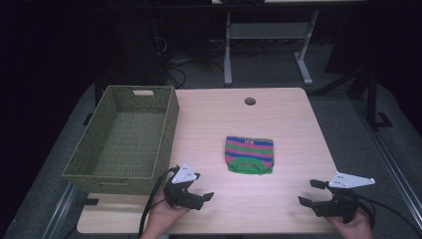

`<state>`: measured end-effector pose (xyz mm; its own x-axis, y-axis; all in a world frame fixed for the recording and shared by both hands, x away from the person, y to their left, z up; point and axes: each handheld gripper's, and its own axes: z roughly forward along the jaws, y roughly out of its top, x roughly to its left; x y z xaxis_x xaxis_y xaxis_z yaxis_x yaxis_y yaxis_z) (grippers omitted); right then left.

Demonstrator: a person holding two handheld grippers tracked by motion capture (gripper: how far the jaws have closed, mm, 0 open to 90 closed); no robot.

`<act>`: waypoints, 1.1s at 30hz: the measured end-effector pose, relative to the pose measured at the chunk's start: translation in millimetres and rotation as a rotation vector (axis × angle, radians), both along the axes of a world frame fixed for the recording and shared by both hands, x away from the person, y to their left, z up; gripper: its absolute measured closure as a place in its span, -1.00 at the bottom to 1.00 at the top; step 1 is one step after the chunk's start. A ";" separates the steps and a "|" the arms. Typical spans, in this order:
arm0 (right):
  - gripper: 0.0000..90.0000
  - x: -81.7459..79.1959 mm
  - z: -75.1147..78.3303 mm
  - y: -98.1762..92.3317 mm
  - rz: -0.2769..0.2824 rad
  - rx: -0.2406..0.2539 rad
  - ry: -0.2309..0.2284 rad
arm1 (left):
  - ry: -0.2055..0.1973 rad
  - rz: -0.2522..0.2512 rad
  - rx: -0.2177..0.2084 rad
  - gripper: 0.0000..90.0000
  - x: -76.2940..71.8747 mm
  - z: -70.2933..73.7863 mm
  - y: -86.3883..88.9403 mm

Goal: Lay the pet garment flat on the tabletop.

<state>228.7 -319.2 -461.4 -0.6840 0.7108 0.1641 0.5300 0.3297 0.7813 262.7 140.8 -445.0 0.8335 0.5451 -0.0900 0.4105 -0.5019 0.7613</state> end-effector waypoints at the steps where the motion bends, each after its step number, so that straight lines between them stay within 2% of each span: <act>1: -0.58 0.1 -0.1 -0.5 0.001 -0.001 -0.001 | 0.003 0.002 -0.002 -0.57 0.5 -1.0 -1.6; 3: -0.58 0.1 0.1 -1.1 0.001 0.000 -0.004 | 0.006 -0.002 0.005 -0.57 1.0 -0.8 -2.0; 12: -0.60 4.8 3.0 0.6 0.004 0.006 -0.008 | 0.000 -0.003 -0.013 -0.57 0.1 0.8 -3.4; 16: -0.58 10.0 6.0 5.7 0.018 0.006 -0.023 | 0.033 -0.017 -0.018 -0.55 3.3 0.6 -4.6; 17: -0.59 14.4 6.4 8.8 0.022 0.007 -0.008 | 0.035 -0.019 -0.026 -0.55 3.2 0.6 -6.8; 21: -0.59 21.2 7.8 14.3 0.039 0.002 -0.012 | 0.015 -0.032 -0.002 -0.57 2.4 2.8 -11.1; 24: -0.59 23.5 9.1 16.3 0.048 -0.003 -0.015 | 0.020 -0.031 -0.018 -0.57 3.2 3.4 -15.4; 28: -0.59 26.9 11.2 19.4 0.064 -0.007 -0.011 | 0.007 -0.048 0.026 -0.57 6.8 8.0 -17.8; 29: -0.59 27.8 11.3 19.6 0.066 -0.009 -0.009 | 0.007 -0.047 0.006 -0.57 6.7 9.3 -18.3; 33: -0.59 34.6 14.8 21.7 0.076 -0.007 0.000 | 0.011 -0.052 0.003 -0.57 10.1 12.0 -19.5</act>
<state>263.4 -297.6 -446.6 -0.7362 0.6578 0.1592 0.5031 0.3746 0.7788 272.8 121.3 -433.0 0.8595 0.5018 -0.0973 0.3921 -0.5252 0.7552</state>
